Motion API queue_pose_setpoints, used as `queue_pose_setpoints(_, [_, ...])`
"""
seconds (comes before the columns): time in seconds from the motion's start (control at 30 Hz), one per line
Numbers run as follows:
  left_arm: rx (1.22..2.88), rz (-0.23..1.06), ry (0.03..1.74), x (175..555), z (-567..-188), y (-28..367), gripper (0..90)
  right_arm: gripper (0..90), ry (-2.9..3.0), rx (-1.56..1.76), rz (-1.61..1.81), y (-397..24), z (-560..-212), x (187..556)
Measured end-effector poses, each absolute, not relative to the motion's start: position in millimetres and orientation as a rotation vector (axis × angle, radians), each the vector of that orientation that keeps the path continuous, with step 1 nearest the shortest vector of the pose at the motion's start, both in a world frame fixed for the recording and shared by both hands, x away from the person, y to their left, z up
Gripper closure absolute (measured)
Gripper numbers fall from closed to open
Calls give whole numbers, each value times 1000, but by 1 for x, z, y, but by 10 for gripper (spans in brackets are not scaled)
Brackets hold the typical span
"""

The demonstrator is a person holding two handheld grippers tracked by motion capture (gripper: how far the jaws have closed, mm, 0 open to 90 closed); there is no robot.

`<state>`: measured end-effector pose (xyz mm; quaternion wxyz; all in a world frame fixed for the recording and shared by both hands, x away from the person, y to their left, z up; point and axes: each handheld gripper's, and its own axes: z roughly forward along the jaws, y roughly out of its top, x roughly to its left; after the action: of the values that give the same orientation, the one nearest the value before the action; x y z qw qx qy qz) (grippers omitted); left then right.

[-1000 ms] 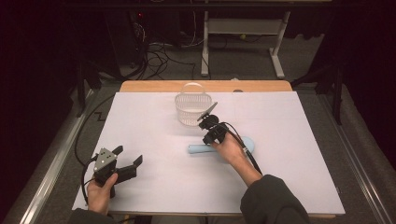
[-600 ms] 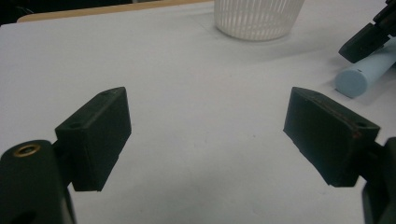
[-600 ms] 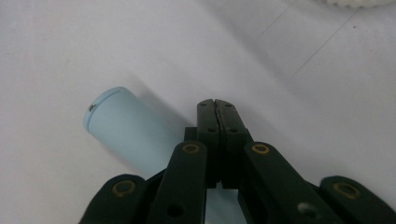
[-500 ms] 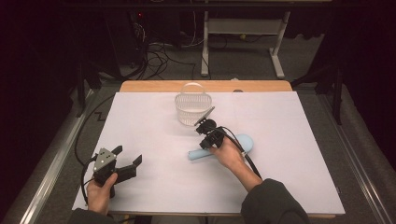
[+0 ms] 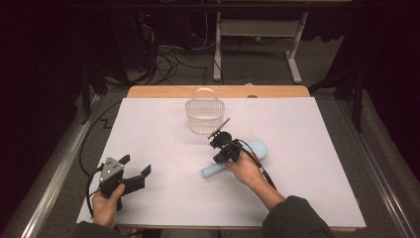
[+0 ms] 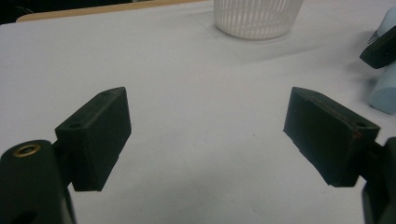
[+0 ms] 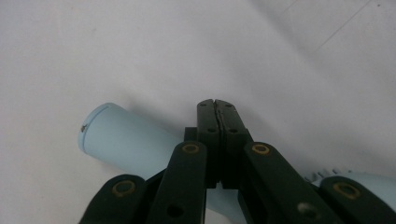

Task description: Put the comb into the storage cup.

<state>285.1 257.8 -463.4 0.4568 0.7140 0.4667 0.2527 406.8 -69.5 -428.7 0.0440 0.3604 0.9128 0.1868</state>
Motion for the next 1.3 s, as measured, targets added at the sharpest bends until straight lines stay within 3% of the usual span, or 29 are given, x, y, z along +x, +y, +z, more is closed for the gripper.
queue_pose_setpoints(1.3, [1757,620,1157,285,-464,257,158,900,2819,1030,609,-97,-424,371])
